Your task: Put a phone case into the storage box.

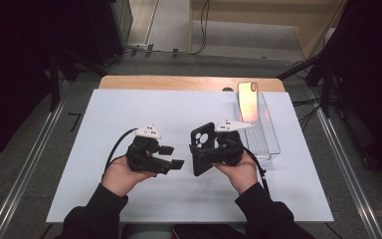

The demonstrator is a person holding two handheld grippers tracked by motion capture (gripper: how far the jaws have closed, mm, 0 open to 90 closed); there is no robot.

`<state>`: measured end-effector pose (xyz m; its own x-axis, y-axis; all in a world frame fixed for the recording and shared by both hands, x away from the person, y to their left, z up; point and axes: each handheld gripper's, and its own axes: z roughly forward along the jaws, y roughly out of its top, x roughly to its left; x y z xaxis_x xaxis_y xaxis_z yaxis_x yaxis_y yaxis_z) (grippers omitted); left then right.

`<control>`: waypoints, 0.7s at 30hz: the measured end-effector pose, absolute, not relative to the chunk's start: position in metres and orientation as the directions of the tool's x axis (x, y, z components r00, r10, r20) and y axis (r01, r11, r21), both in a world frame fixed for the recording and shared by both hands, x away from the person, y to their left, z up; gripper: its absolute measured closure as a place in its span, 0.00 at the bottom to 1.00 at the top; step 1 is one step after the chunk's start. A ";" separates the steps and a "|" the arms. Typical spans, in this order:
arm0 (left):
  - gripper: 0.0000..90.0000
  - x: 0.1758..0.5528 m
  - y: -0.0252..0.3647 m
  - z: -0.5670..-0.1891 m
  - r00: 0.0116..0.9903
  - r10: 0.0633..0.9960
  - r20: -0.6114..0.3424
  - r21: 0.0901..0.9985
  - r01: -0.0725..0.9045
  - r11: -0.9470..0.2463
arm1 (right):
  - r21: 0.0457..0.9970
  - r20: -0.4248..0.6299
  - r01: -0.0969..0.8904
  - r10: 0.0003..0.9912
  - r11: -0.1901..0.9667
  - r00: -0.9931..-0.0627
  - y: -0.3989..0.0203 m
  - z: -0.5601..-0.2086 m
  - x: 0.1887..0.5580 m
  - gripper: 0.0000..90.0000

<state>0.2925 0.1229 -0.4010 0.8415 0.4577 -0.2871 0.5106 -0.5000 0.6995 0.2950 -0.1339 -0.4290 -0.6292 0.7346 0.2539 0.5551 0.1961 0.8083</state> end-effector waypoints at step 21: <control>0.35 0.284 0.158 -0.442 0.830 0.468 -0.305 0.686 0.532 -0.496 | 0.795 0.261 0.559 0.700 0.235 -0.665 -0.139 -0.427 0.301 0.14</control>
<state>0.2840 0.1580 -0.4418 0.8297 0.4677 -0.3048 0.5319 -0.4964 0.6860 0.3014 -0.1393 -0.4267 -0.6647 0.7001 0.2608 0.5591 0.2347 0.7952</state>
